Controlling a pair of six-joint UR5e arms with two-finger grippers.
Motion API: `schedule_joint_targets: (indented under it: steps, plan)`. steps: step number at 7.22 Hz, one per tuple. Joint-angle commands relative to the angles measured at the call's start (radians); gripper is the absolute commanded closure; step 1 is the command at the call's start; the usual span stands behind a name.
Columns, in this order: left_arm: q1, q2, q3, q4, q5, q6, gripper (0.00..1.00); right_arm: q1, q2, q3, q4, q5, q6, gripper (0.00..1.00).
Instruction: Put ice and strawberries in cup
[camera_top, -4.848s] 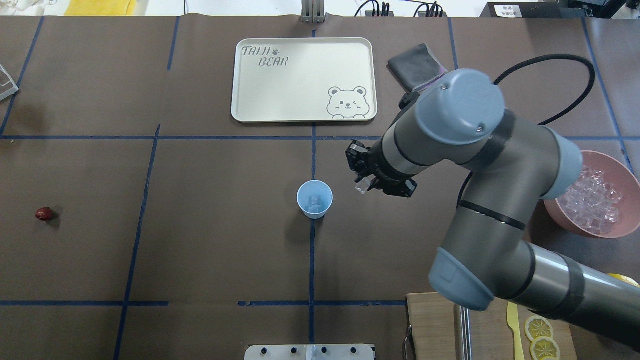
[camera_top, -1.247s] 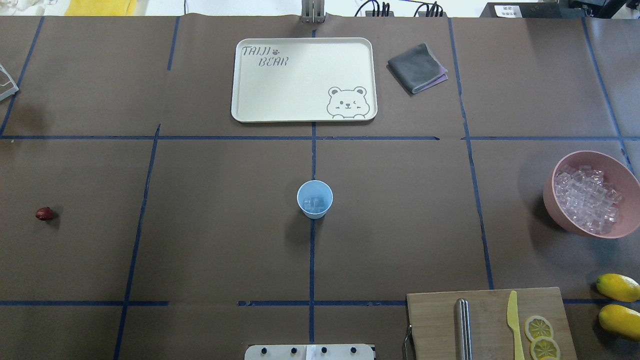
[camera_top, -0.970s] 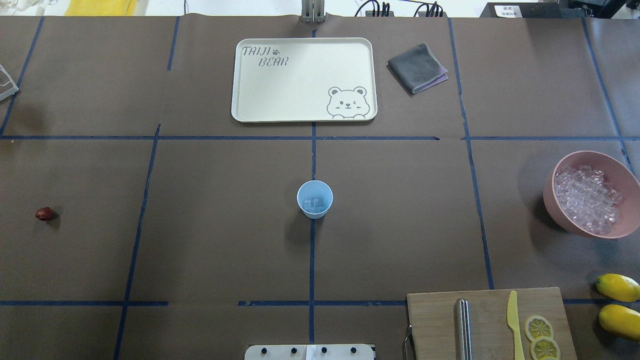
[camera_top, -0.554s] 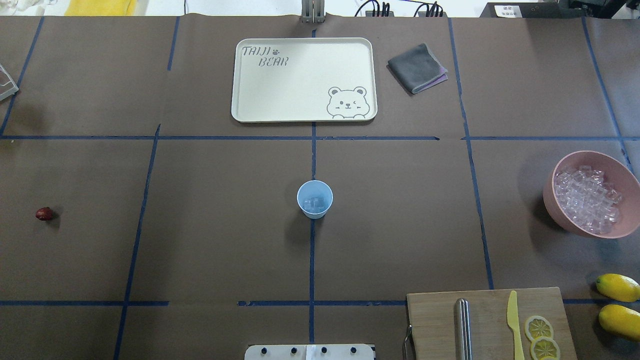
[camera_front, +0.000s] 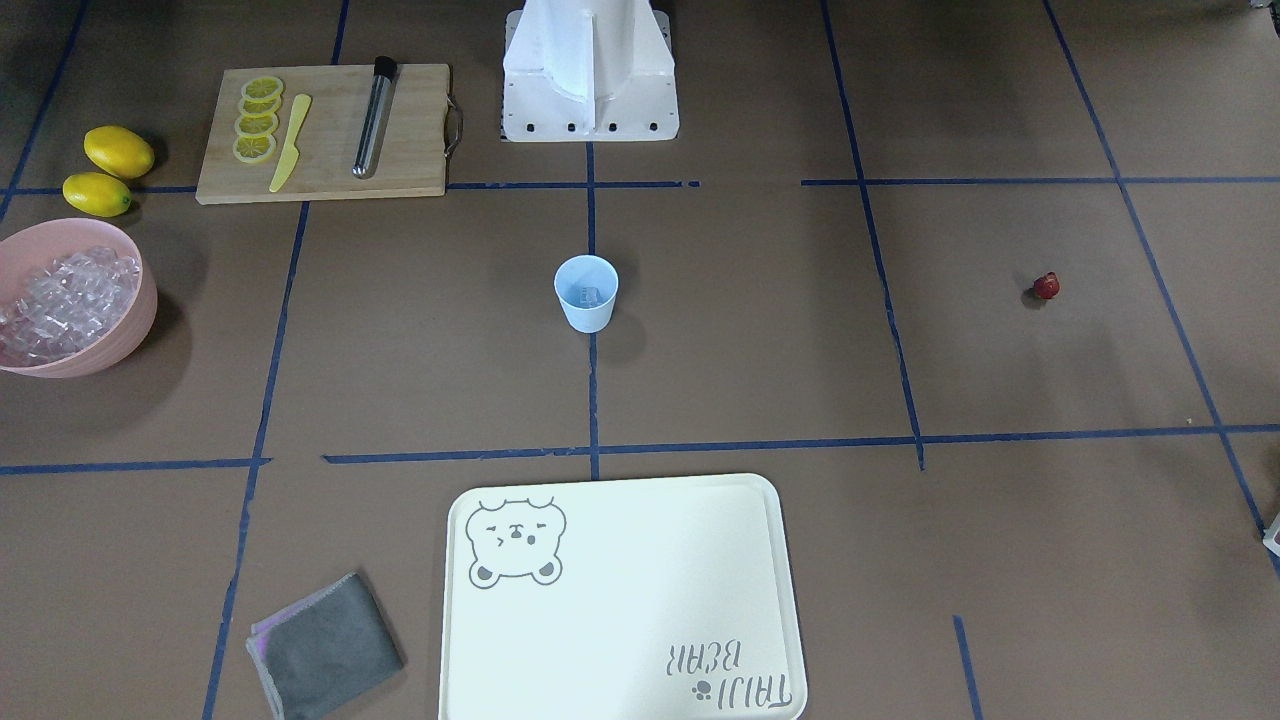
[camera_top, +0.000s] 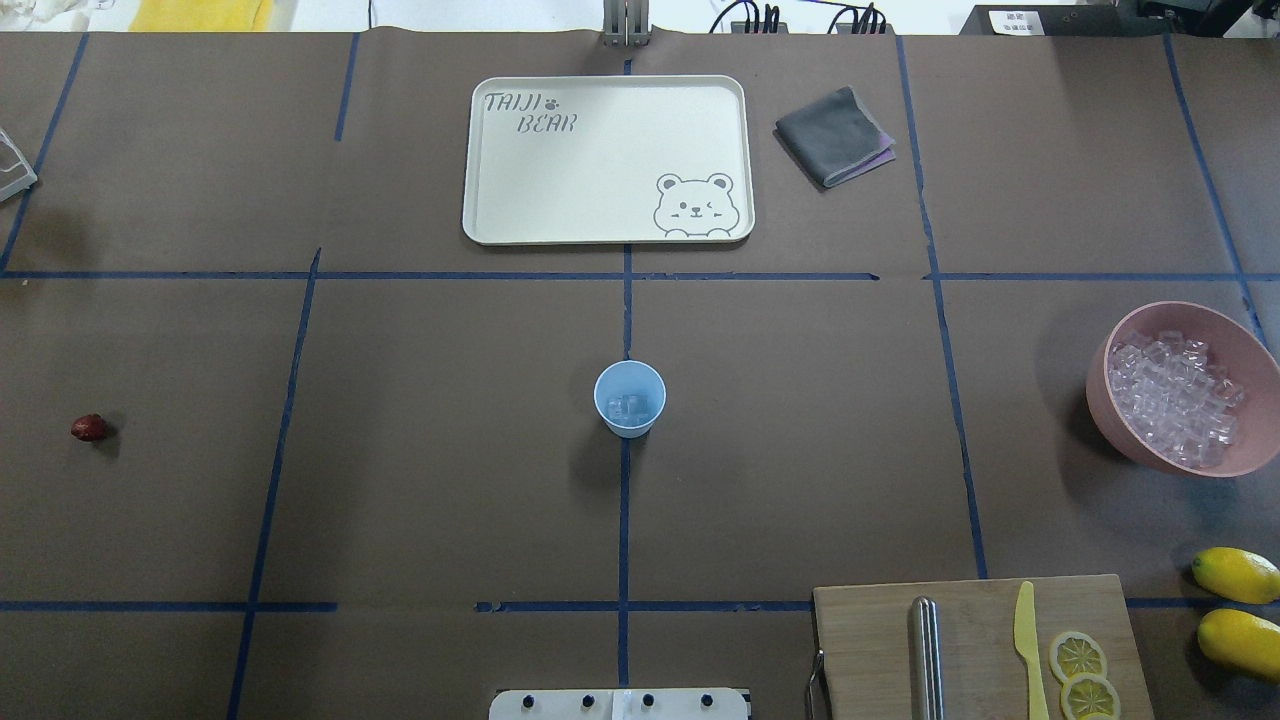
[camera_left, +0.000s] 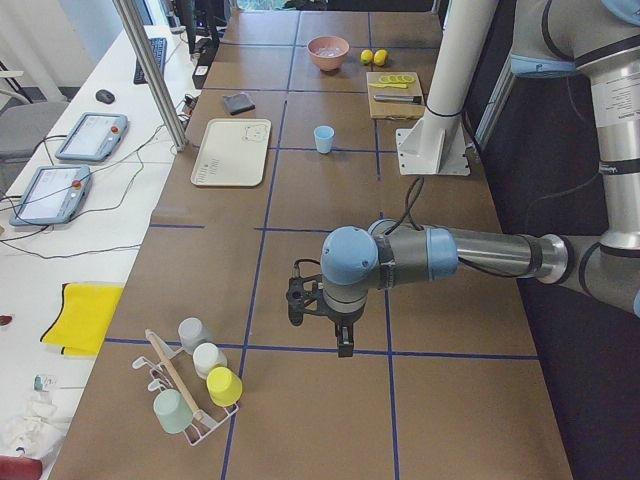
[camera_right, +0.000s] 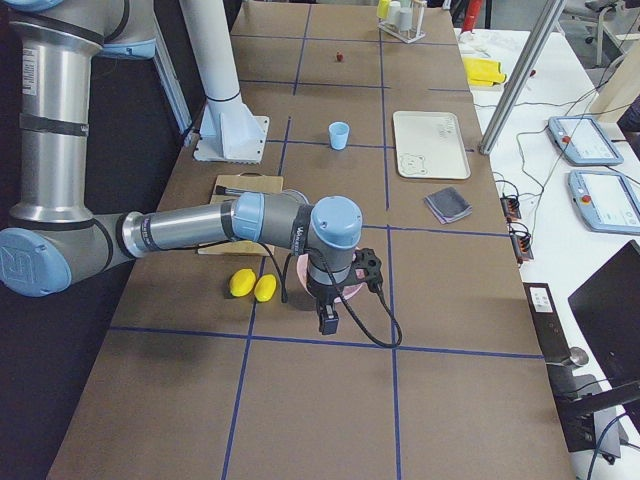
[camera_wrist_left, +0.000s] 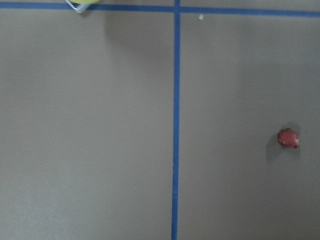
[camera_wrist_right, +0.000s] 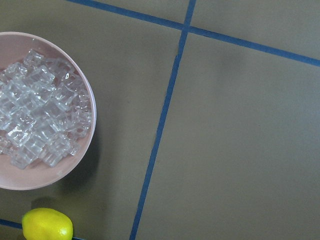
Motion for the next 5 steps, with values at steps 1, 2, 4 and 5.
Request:
schedule_joint_targets:
  steps: [1, 2, 4, 5]
  plan:
    - [-0.011, 0.021, -0.04, 0.024, 0.011, 0.001, 0.0, -0.001, 0.012, 0.006, 0.002, -0.041, -0.004, 0.0]
    - [-0.009, 0.03, -0.04, 0.018, 0.01, 0.004, 0.0, -0.001, 0.0, -0.001, 0.004, -0.041, -0.008, 0.0]
    - [-0.007, 0.032, -0.012, 0.018, 0.012, 0.007, 0.0, -0.004, -0.008, -0.033, 0.005, -0.041, -0.007, 0.0]
    - [-0.007, 0.03, 0.012, 0.016, 0.01, 0.01, 0.0, -0.004, -0.013, -0.033, 0.019, -0.041, -0.005, 0.0]
